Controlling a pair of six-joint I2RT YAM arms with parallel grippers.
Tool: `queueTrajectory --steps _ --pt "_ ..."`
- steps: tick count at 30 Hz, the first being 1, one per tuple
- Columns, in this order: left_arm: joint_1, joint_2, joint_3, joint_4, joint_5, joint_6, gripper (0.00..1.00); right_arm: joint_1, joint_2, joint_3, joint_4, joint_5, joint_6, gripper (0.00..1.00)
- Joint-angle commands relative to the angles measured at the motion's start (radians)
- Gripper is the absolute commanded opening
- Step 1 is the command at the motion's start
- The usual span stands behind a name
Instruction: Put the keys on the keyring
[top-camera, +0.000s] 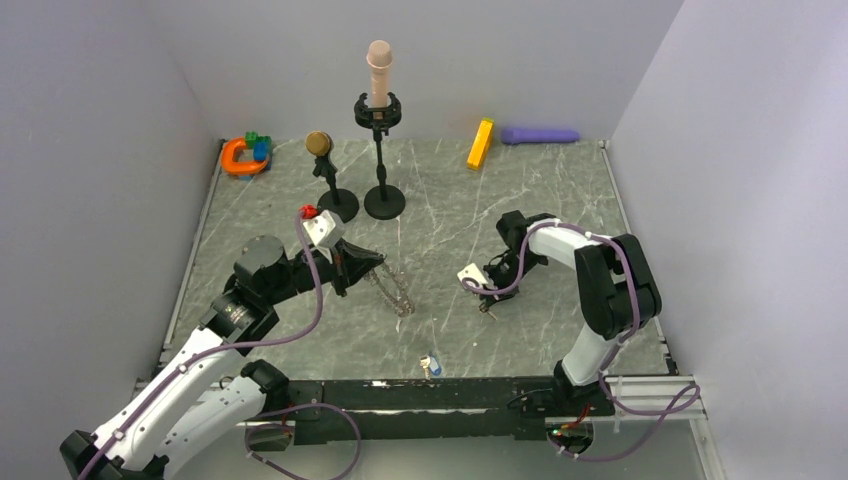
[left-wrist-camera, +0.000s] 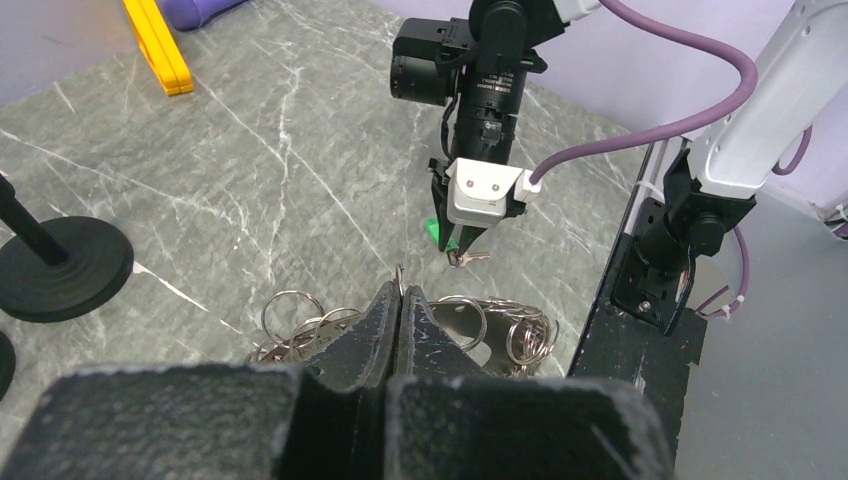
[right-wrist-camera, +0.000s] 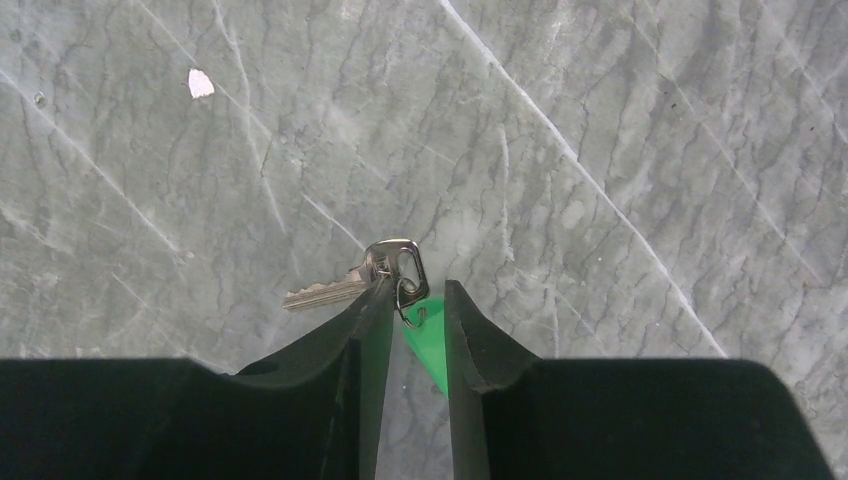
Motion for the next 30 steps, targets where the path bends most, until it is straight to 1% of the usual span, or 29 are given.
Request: queueTrajectory --steps 1,11,15,19,30 --pt "0.003 0.005 0.017 0.056 0.001 0.013 0.0 -0.009 -0.035 0.01 -0.003 0.003 -0.031 0.3" --pt "0.004 0.002 0.016 0.059 0.004 0.01 0.0 -0.039 -0.029 0.036 -0.037 -0.007 -0.05 0.31" --pt "0.004 -0.004 0.013 0.059 0.003 0.009 0.0 -0.052 -0.027 0.071 -0.085 -0.037 -0.066 0.31" --pt "0.004 -0.006 0.012 0.062 0.005 0.006 0.0 -0.069 -0.025 0.102 -0.141 -0.052 -0.094 0.34" --pt "0.003 -0.008 0.012 0.06 0.008 0.006 0.0 -0.082 0.006 0.093 -0.167 -0.027 -0.15 0.38"
